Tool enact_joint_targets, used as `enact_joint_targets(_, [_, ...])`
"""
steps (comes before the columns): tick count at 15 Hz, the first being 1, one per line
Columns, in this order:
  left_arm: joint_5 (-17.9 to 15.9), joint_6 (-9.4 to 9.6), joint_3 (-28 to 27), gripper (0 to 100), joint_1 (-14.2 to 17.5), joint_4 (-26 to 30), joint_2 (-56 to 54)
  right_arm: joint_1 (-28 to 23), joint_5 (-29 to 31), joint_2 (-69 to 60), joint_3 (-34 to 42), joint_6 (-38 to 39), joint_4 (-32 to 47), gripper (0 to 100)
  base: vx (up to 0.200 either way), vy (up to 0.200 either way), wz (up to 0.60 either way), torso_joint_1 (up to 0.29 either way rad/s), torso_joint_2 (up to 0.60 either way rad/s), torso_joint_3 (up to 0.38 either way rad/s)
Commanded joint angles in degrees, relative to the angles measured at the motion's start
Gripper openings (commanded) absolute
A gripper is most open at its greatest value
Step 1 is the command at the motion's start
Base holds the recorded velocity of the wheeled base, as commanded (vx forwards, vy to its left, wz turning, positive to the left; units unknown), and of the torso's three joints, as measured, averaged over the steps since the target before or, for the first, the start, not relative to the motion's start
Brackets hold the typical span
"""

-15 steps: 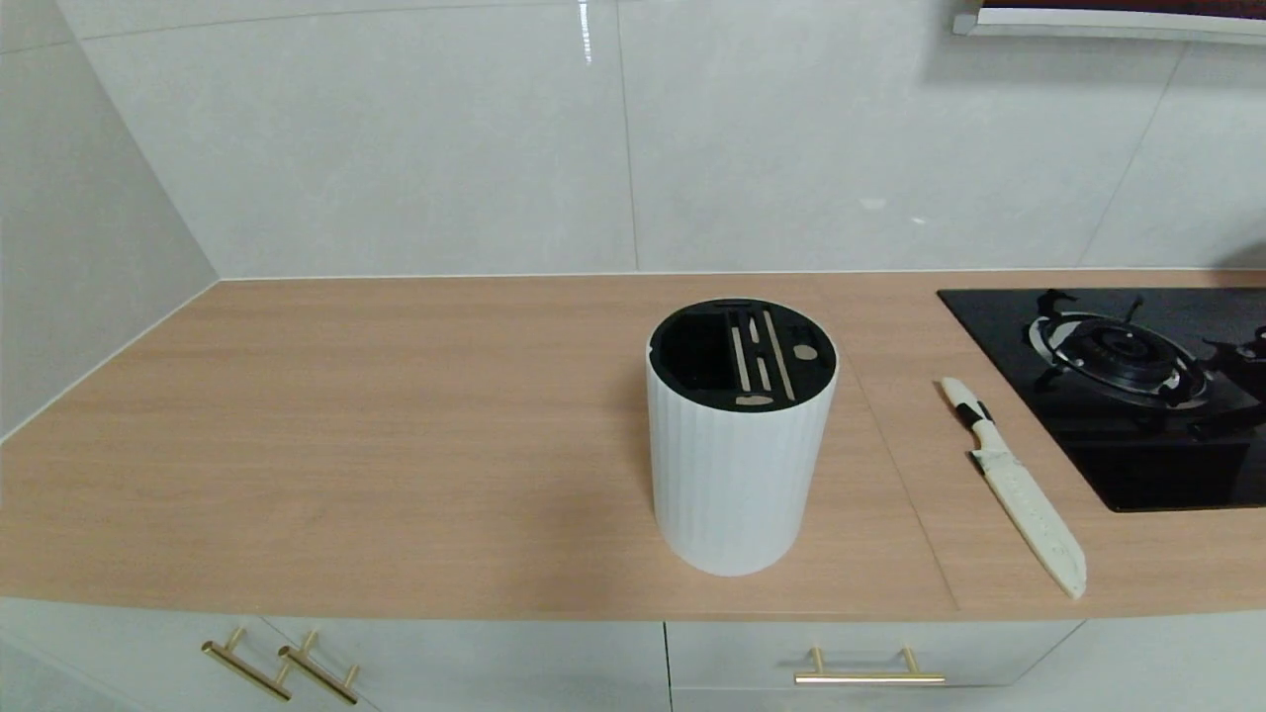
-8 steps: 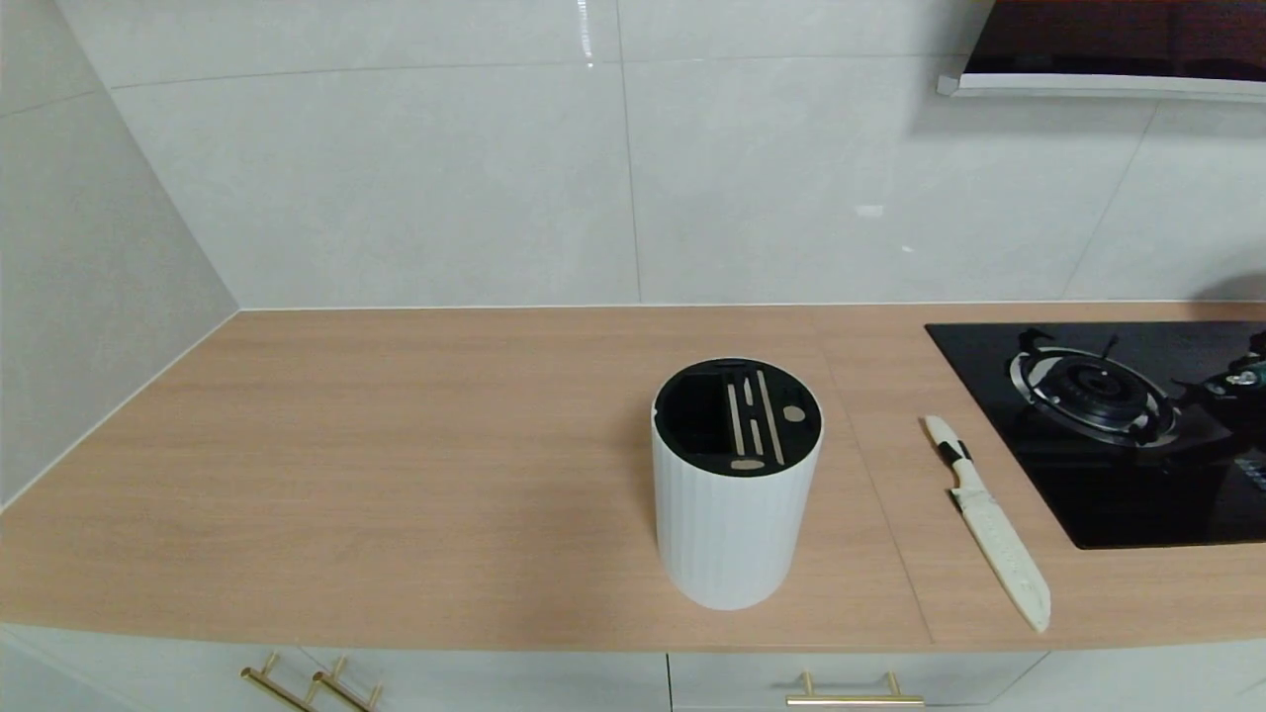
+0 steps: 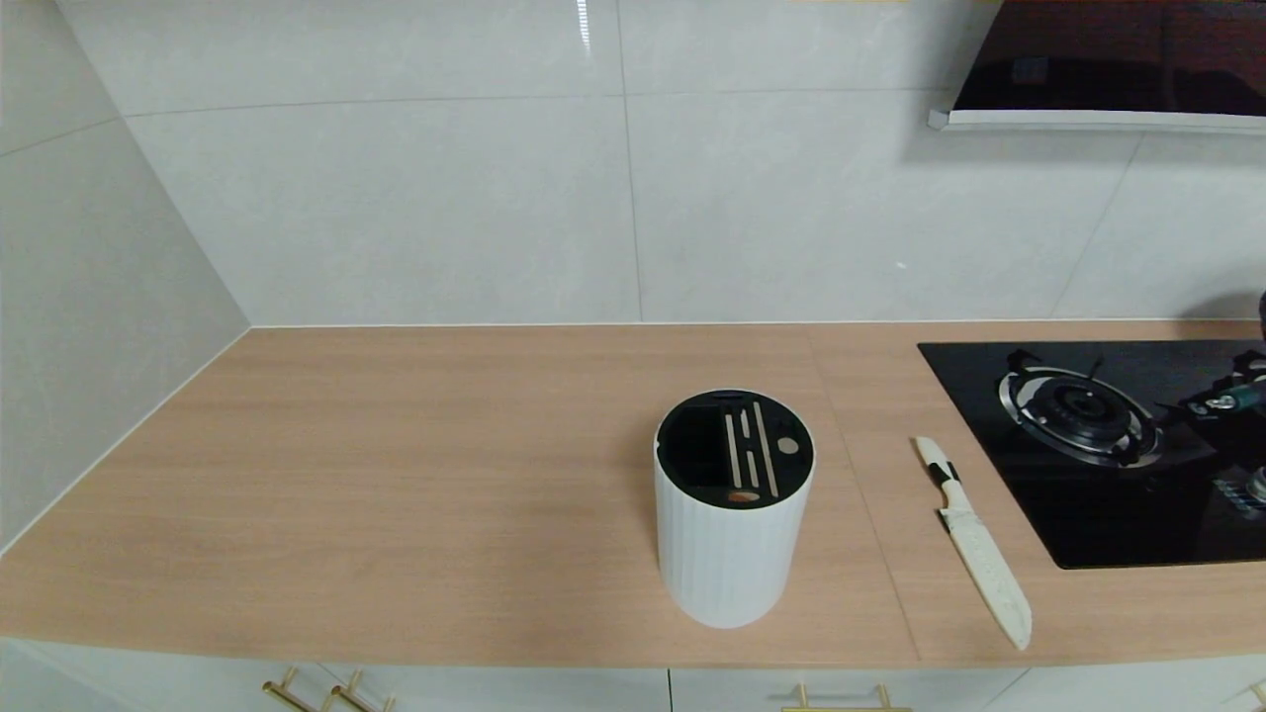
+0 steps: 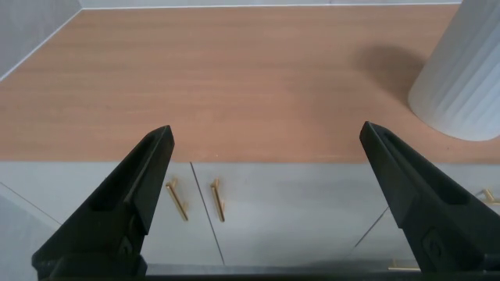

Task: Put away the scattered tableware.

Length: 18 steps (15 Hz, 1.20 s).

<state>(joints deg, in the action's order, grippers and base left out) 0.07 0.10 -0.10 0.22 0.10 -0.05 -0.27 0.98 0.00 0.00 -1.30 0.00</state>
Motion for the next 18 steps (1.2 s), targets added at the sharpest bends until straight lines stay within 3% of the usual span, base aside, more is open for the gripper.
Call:
enact_joint_targets(1, [0.01,-0.01,0.01,100,0.04,-0.01,0.05,0.0,-0.01,0.09,0.0,-0.01,0.0,100,0.0,0.0,0.0,0.027,-0.05,-0.022])
enact_joint_targets(11, [0.01,-0.01,0.1,100,0.04,-0.01,0.05,-0.08,-0.1,0.09,-0.35,0.6,-0.18,100,0.0,0.0,0.0,0.0,0.0,0.0])
enact_joint_targets(12, [0.01,-0.01,0.1,100,0.04,-0.01,0.05,0.27,-0.89,1.85,-4.57,1.74,-0.53,100,0.0,0.0,0.0,0.0,0.0,0.0])
enact_joint_targets(14, [0.01,-0.01,0.1,100,0.04,-0.01,0.05,4.05,-2.03,13.18,-14.68,5.52,0.62,100,0.0,0.0,0.0,0.0,0.0,0.0])
enact_joint_targets(18, [0.01,-0.01,0.1,100,0.04,-0.01,0.05,8.71,-1.94,41.92,-21.36,2.36,0.0,100,0.0,0.0,0.0,0.0,0.0,0.0])
